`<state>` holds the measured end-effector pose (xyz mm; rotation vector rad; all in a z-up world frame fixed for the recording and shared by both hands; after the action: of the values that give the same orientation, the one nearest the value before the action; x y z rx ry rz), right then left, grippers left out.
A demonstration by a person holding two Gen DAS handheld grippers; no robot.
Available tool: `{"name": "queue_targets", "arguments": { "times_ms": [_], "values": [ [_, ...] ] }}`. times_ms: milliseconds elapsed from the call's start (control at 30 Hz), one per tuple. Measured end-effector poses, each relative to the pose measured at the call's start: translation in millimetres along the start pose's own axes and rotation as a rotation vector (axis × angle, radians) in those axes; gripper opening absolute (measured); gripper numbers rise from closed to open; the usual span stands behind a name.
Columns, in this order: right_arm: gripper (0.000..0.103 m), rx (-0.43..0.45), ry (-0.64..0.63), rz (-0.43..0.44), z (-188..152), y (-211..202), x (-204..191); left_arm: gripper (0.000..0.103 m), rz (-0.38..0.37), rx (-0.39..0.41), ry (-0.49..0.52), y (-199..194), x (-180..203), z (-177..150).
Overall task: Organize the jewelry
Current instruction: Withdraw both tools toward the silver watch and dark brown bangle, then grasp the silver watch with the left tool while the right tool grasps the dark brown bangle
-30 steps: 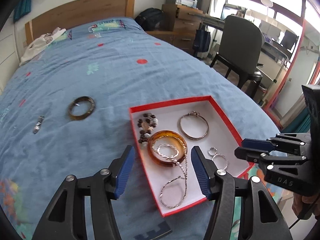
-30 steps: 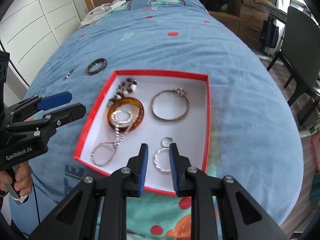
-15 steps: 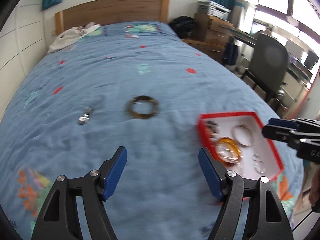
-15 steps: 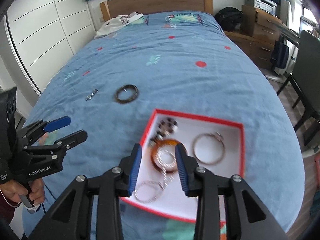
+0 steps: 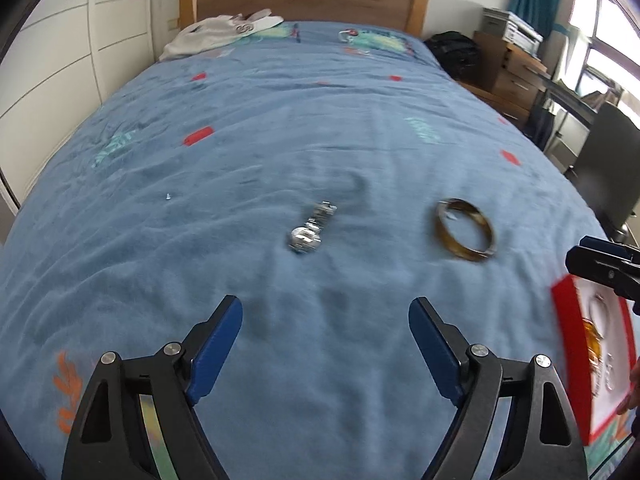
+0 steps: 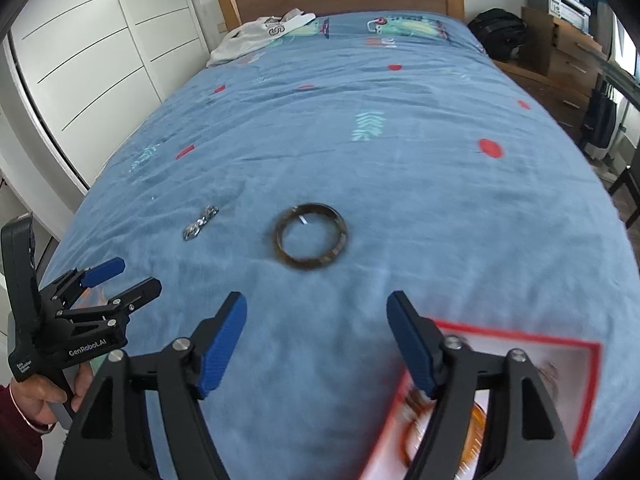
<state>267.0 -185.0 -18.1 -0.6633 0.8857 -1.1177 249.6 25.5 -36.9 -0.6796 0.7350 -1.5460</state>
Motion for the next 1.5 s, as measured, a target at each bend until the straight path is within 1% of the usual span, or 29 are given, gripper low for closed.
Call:
{"name": "queue_targets", "arguments": {
  "times_ms": [200,300,367,567,767,933,1033,1067,1100,1133,1200,1267,1500],
  "values": [
    [0.074,-0.011,0.058,0.038,20.7,49.6,-5.8,0.086,0.006,-0.016,0.002,33.2,-16.0,12.9],
    [0.075,-0.019,0.063,0.030,28.4,69.7,-7.7,0.086,0.004,-0.019,0.005,48.3,-18.1,21.1],
    [0.075,-0.022,0.068,0.038,31.9,78.4,-8.6,0.086,0.005,-0.020,0.008,54.9,-18.0,25.1],
    [0.075,-0.031,0.042,0.026,34.6,97.8,-12.8,0.086,0.001,-0.022,0.014,71.4,-15.7,31.0],
    [0.076,-0.041,0.010,-0.028,34.6,115.3,-12.7,0.086,0.005,-0.021,0.028,81.9,-14.7,31.9],
    [0.078,-0.062,0.016,-0.044,33.9,123.1,-6.8,0.085,0.009,-0.016,0.039,87.9,-12.8,36.1],
    [0.078,-0.074,0.029,-0.050,33.1,127.7,-5.2,0.075,0.005,-0.007,0.053,89.4,-10.3,36.5],
    [0.078,-0.080,0.034,-0.057,33.4,129.1,-5.1,0.068,0.002,-0.003,0.055,88.7,-9.7,36.1],
    [0.078,-0.087,0.043,-0.063,33.7,130.1,-5.2,0.059,-0.002,0.000,0.058,88.2,-9.2,36.2],
    [0.078,-0.090,0.052,-0.070,34.1,130.4,-5.6,0.053,-0.009,0.003,0.060,87.2,-8.8,35.9],
    [0.078,-0.091,0.071,-0.071,35.2,130.0,-4.8,0.033,-0.011,0.007,0.061,85.1,-9.3,35.3],
    [0.077,-0.092,0.065,-0.085,34.1,129.3,-6.3,0.023,-0.004,0.008,0.060,84.0,-11.3,35.0],
    [0.076,-0.062,0.070,-0.059,29.5,114.5,-8.5,0.023,0.019,0.016,0.067,70.4,-12.2,31.8]
  ]
}}
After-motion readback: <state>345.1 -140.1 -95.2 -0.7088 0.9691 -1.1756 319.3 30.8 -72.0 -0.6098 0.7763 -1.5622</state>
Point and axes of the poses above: each gripper's, at about its wrist camera, not at the fingertips, and y roughly the way its jaws point, x to its right, z to its top, the point moved 2 cm from there along y, roughly the way its jaws point, and after that the axes turned 7 degrees about y, right-handed, at the moved point
